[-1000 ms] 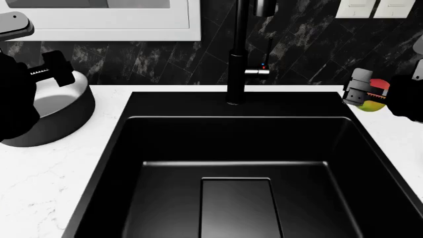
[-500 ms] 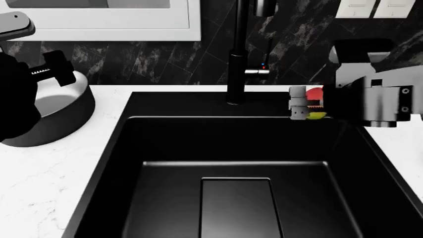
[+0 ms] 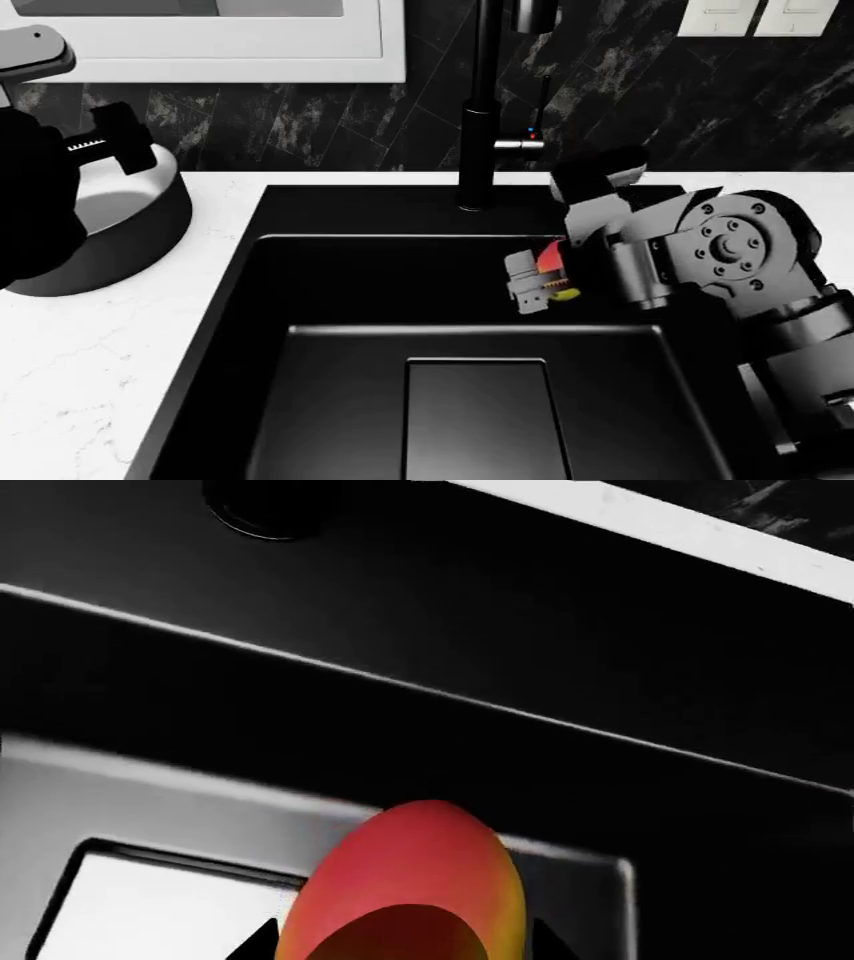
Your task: Pick the mango from the counter and place it in the sink. Then turn on the sink faucet.
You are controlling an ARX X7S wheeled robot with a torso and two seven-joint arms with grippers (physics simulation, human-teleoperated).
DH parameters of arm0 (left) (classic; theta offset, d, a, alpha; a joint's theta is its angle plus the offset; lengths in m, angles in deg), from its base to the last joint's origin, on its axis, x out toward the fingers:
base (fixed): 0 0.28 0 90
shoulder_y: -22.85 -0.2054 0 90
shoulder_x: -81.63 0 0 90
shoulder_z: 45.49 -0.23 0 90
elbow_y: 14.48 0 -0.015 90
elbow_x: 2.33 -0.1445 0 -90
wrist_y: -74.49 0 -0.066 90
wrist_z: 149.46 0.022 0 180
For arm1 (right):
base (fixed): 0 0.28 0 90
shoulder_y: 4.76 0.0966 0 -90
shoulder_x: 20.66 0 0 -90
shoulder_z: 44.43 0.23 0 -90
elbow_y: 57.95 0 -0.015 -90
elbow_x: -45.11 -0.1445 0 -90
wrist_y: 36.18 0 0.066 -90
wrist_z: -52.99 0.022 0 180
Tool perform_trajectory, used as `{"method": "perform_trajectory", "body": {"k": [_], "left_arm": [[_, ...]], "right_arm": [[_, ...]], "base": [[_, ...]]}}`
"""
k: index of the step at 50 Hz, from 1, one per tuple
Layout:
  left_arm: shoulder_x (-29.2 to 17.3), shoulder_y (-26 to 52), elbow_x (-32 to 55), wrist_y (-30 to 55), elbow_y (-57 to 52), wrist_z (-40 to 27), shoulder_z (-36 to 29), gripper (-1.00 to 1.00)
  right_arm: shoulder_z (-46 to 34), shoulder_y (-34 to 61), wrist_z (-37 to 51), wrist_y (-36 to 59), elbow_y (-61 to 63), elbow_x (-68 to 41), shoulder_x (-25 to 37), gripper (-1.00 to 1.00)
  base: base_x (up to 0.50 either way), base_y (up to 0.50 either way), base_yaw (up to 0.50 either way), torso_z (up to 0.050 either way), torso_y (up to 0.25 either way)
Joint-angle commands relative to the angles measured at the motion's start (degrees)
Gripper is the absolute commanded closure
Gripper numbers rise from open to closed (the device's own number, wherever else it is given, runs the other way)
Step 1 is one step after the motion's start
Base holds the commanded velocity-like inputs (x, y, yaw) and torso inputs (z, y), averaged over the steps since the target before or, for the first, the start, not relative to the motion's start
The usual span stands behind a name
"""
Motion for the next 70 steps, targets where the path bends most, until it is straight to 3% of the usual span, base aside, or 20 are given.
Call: {"method": "perform_trajectory", "body": {"k": [1, 30, 70], "left_arm": [[0.17, 0.09, -0.19, -0.25, 0.38, 0.23, -0.24, -1.0], [0.14, -0.84, -0.74, -1.41, 1.15, 1.08, -0.58, -1.0], [0.62, -0.34, -1.76, -2.44, 3.13, 2.35, -1.61, -1.0]], "right_arm": [[-4.67, -2.49, -2.92, -0.69, 0.76, 3.62, -2.43, 1.0], [-19.98, -7.24, -21.17, -11.5, -16.64, 18.13, -11.51, 1.0], [-26.44, -9.86, -28.38, -12.31, -20.96, 20.97, -14.56, 1.0]], "base": [[0.0, 0.0, 0.0, 0.0, 0.0], [0.0, 0.0, 0.0, 0.0, 0.0], [0.0, 0.0, 0.0, 0.0, 0.0]]}}
